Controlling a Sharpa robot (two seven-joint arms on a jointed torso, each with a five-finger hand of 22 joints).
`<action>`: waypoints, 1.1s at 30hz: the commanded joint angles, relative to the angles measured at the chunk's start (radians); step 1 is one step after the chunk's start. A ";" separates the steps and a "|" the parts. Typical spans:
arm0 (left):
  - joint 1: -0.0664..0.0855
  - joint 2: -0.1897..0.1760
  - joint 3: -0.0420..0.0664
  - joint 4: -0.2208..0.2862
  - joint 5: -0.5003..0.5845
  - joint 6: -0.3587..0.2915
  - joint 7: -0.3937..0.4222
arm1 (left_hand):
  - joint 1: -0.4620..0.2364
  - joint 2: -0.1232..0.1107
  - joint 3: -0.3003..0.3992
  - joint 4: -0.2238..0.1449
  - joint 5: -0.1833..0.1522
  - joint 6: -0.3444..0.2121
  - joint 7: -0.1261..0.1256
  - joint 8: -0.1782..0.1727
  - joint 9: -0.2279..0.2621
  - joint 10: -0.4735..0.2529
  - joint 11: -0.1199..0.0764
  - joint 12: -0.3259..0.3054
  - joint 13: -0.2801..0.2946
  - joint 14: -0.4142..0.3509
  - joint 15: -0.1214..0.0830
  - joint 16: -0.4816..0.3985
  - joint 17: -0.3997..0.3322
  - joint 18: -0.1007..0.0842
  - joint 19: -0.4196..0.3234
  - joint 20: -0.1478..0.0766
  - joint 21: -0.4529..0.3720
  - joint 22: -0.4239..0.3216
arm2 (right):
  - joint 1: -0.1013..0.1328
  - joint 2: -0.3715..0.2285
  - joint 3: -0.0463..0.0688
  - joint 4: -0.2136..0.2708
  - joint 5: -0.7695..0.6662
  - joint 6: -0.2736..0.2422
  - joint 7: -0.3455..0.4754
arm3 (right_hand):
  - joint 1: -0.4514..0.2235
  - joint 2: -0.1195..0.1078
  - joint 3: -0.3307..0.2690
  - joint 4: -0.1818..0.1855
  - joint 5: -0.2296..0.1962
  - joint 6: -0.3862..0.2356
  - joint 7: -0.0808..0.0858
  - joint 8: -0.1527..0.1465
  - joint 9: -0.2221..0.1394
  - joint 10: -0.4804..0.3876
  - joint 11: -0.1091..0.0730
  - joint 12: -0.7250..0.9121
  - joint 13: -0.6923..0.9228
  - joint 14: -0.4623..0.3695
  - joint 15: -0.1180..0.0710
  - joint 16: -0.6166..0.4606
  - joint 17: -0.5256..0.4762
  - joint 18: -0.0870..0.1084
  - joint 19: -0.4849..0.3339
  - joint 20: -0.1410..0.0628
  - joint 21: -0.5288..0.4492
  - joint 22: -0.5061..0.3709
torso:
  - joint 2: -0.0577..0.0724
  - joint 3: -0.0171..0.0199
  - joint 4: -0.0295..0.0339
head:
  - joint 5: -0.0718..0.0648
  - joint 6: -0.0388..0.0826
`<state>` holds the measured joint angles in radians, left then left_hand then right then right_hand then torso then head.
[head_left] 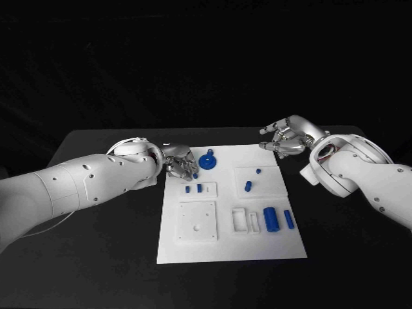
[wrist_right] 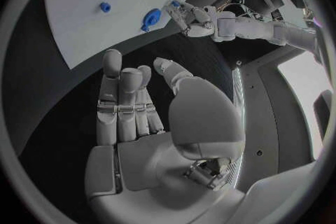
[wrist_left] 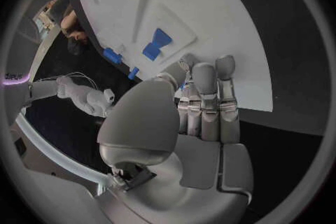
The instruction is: Assemble the parts on the task board
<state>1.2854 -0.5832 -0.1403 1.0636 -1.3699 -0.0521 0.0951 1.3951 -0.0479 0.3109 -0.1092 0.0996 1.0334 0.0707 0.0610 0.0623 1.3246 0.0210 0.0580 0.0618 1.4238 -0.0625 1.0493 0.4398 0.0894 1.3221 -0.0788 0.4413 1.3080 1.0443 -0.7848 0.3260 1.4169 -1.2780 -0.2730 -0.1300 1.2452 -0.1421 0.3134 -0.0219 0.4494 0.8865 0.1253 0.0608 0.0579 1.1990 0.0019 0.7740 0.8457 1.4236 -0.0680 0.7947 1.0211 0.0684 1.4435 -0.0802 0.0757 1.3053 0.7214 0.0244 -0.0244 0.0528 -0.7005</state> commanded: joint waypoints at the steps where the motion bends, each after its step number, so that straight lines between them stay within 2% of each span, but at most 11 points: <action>1: -0.004 -0.008 -0.004 -0.015 -0.001 0.021 -0.005 | 0.003 -0.014 0.009 -0.001 -0.001 -0.011 0.000 0.001 0.000 0.000 0.002 0.001 -0.001 0.000 0.005 -0.004 -0.001 0.015 0.000 0.004 -0.006 0.017 | 0.000 -0.001 0.000 0.000 -0.001 0.009 0.006 | -0.006 -0.002 -0.005 0.000 0.004 -0.008 -0.001 -0.004 -0.001 0.000 -0.004 -0.012 -0.007 0.000 0.000 -0.008 -0.004 0.010 -0.001 -0.005 -0.003 -0.002 | 0.000 -0.0010 -0.0001 | -0.001 0.001; 6: -0.004 -0.017 -0.003 -0.026 0.005 -0.005 -0.002 | 0.006 -0.019 0.015 0.001 -0.001 -0.015 0.001 0.001 0.000 -0.021 0.009 0.001 -0.002 -0.009 0.007 -0.010 -0.003 0.017 -0.005 0.005 -0.011 0.017 | 0.000 -0.002 0.000 -0.003 -0.002 0.024 0.002 | 0.002 -0.010 0.008 -0.003 0.000 -0.017 0.000 -0.004 -0.001 0.011 -0.004 -0.179 -0.161 -0.014 0.001 -0.037 -0.024 0.006 -0.014 -0.004 -0.005 -0.014 | 0.000 -0.0018 0.0004 | -0.001 0.003; 8: -0.003 -0.023 -0.002 -0.028 0.027 -0.032 0.003 | 0.007 -0.020 0.021 0.002 0.000 -0.010 0.006 0.001 0.000 -0.033 0.014 0.001 -0.002 -0.011 0.008 -0.012 -0.003 0.018 -0.006 0.006 -0.013 0.017 | 0.000 -0.001 0.000 -0.004 -0.006 0.039 0.000 | 0.009 -0.017 0.029 -0.012 -0.015 0.000 0.000 -0.005 -0.001 0.057 -0.001 -0.348 -0.329 -0.019 0.006 -0.050 -0.037 0.006 -0.024 -0.001 -0.007 -0.022 | 0.000 -0.0016 -0.0004 | -0.003 0.003; 14: 0.002 -0.052 0.000 -0.022 0.238 -0.149 0.041 | 0.009 -0.028 0.041 -0.005 0.016 0.040 0.038 0.002 0.000 -0.070 0.036 0.001 -0.002 -0.081 0.025 -0.134 -0.054 0.019 -0.067 0.022 -0.076 -0.007 | 0.000 -0.001 0.000 -0.014 -0.049 0.078 0.004 | 0.016 -0.017 0.088 -0.048 -0.076 0.146 0.004 0.006 0.007 0.070 0.051 -0.710 -0.713 -0.011 0.029 -0.064 -0.078 0.032 -0.024 0.017 -0.002 -0.037 | -0.001 -0.0002 -0.0016 | -0.011 0.013; 17: 0.005 -0.071 0.005 -0.007 0.388 -0.193 0.057 | -0.003 -0.034 0.035 0.003 0.016 0.044 0.045 0.003 0.001 -0.074 0.042 0.001 -0.002 -0.127 0.035 -0.237 -0.096 0.013 -0.113 0.034 -0.139 -0.042 | 0.000 0.000 0.000 -0.022 -0.103 0.092 0.007 | 0.028 -0.014 0.109 -0.065 -0.130 0.184 0.000 0.002 0.007 0.041 0.063 -0.712 -0.785 -0.007 0.036 -0.058 -0.084 0.045 -0.021 0.025 0.001 -0.030 | -0.001 -0.0010 -0.0006 | -0.025 0.013; 20: 0.010 -0.088 0.010 0.007 0.512 -0.201 0.059 | -0.007 -0.040 0.031 0.005 0.021 0.034 0.053 0.002 0.000 -0.094 0.052 0.000 -0.002 -0.171 0.050 -0.328 -0.132 0.005 -0.155 0.047 -0.196 -0.077 | 0.000 0.002 0.000 -0.026 -0.173 0.103 0.004 | 0.039 -0.014 0.122 -0.078 -0.149 0.212 -0.007 0.004 0.008 0.028 0.064 -0.713 -0.785 -0.006 0.037 -0.055 -0.088 0.051 -0.022 0.027 0.004 -0.022 | -0.001 -0.0016 -0.0004 | -0.022 0.020; 22: 0.017 -0.100 0.014 0.020 0.610 -0.204 0.069 | -0.009 -0.038 0.031 0.008 0.022 0.030 0.062 0.001 0.000 -0.119 0.067 0.000 -0.002 -0.241 0.078 -0.453 -0.184 -0.006 -0.224 0.071 -0.272 -0.123 | 0.000 0.005 -0.001 -0.026 -0.233 0.115 -0.005 | 0.034 -0.019 0.163 -0.082 -0.187 0.232 -0.009 -0.001 0.005 0.029 0.064 -0.713 -0.785 -0.002 0.039 -0.048 -0.099 0.057 -0.023 0.030 0.010 0.000 | -0.002 -0.0026 0.0011 | -0.029 0.023; 26: 0.026 -0.124 0.020 0.059 0.754 -0.231 0.114 | -0.003 -0.039 0.026 0.005 0.024 0.024 0.062 0.001 0.000 -0.197 0.093 0.001 -0.003 -0.283 0.119 -0.644 -0.263 -0.012 -0.287 0.112 -0.379 -0.215 | 0.000 0.012 -0.003 -0.025 -0.327 0.144 -0.052 | 0.028 -0.033 0.167 -0.081 -0.194 0.220 -0.009 0.001 0.006 -0.010 0.074 -0.715 -0.786 0.000 0.043 -0.042 -0.103 0.061 -0.020 0.033 0.011 0.007 | -0.001 -0.0008 -0.0003 | -0.039 0.028; 30: 0.029 -0.144 0.029 0.102 0.894 -0.268 0.169 | -0.001 -0.030 0.021 0.000 0.027 0.018 0.057 0.003 0.000 -0.214 0.097 0.002 -0.003 -0.295 0.150 -0.788 -0.329 -0.003 -0.344 0.149 -0.378 -0.348 | 0.000 0.019 -0.011 -0.029 -0.396 0.168 -0.096 | 0.024 -0.050 0.175 -0.075 -0.229 0.206 -0.009 0.001 0.006 -0.039 0.081 -0.715 -0.787 0.006 0.047 -0.037 -0.111 0.070 -0.011 0.040 0.006 0.003 | -0.001 -0.0025 -0.0001 | -0.044 0.032; 32: 0.030 -0.153 0.033 0.122 0.948 -0.279 0.187 | -0.001 -0.031 0.016 -0.003 0.027 0.018 0.056 0.002 0.000 -0.213 0.096 0.000 -0.003 -0.291 0.154 -0.815 -0.338 -0.002 -0.342 0.152 -0.381 -0.380 | 0.000 0.022 -0.017 -0.030 -0.421 0.175 -0.109 | 0.025 -0.054 0.175 -0.072 -0.241 0.205 -0.009 0.001 0.006 -0.042 0.082 -0.715 -0.787 0.006 0.048 -0.035 -0.115 0.072 -0.008 0.042 0.003 -0.001 | 0.000 -0.0022 0.0010 | -0.049 0.033; 33: 0.031 -0.158 0.035 0.133 0.971 -0.284 0.194 | -0.004 -0.028 0.004 -0.007 0.026 0.018 0.057 0.002 0.000 -0.211 0.097 0.001 -0.003 -0.261 0.154 -0.864 -0.351 0.000 -0.329 0.153 -0.377 -0.453 | 0.000 0.024 -0.020 -0.031 -0.433 0.178 -0.115 | 0.027 -0.056 0.175 -0.070 -0.248 0.205 -0.010 0.002 0.006 -0.042 0.082 -0.715 -0.787 0.006 0.049 -0.034 -0.117 0.073 -0.006 0.043 0.001 -0.003 | 0.000 -0.0020 0.0012 | -0.052 0.033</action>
<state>1.3138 -0.7385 -0.1065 1.1855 -0.5824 -0.2793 0.2128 1.3906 -0.0830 0.3198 -0.1152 0.1230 1.0548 0.1276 0.0609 0.0625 1.1142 0.1159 0.0616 0.0590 1.1533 0.0913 0.2026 0.0938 0.0852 0.9849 0.0737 0.0634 0.8789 1.0443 -0.7629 0.3068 1.3863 -1.6031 -0.1463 -0.1919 1.2739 -0.1902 0.4874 -0.0965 0.2041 1.0991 0.1164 0.0608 0.0652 1.1648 0.0822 0.0644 0.0600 1.4282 -0.0260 0.7552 0.9052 0.1320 1.4364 -0.0405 0.0832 1.3048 0.7199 0.0226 -0.0243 0.0078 -0.6689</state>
